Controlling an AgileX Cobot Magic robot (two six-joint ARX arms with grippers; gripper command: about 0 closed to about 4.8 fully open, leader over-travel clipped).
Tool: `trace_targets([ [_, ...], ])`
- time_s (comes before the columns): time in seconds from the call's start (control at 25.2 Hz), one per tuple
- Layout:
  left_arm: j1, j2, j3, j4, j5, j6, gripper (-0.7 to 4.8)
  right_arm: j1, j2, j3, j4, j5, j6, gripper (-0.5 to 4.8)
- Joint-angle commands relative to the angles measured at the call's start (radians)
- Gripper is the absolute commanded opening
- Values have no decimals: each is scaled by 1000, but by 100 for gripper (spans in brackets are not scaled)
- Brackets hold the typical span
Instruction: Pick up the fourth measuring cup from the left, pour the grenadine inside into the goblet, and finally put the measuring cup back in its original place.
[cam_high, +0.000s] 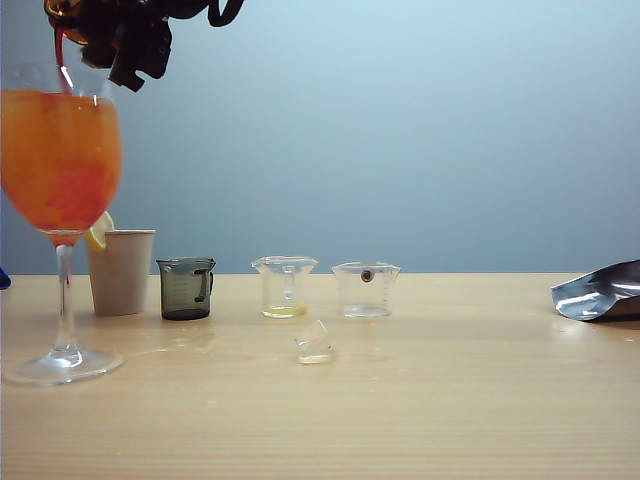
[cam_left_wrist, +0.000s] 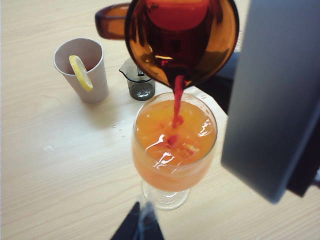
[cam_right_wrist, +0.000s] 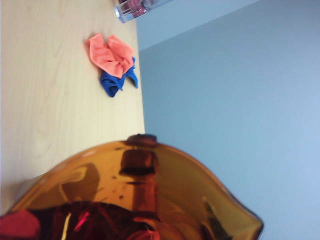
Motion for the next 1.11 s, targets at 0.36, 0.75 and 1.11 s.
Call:
trace_targets([
  [0.36, 1, -2, 1, 6, 2, 7, -5, 3, -9, 7, 59, 3, -27, 138],
  [0.75, 1, -2, 1, 5, 1, 26, -5, 4, -9, 7, 60, 3, -76, 138],
  [1.11, 1, -2, 1, 5, 1, 25, -5, 3, -9, 7, 65, 3, -127, 138],
])
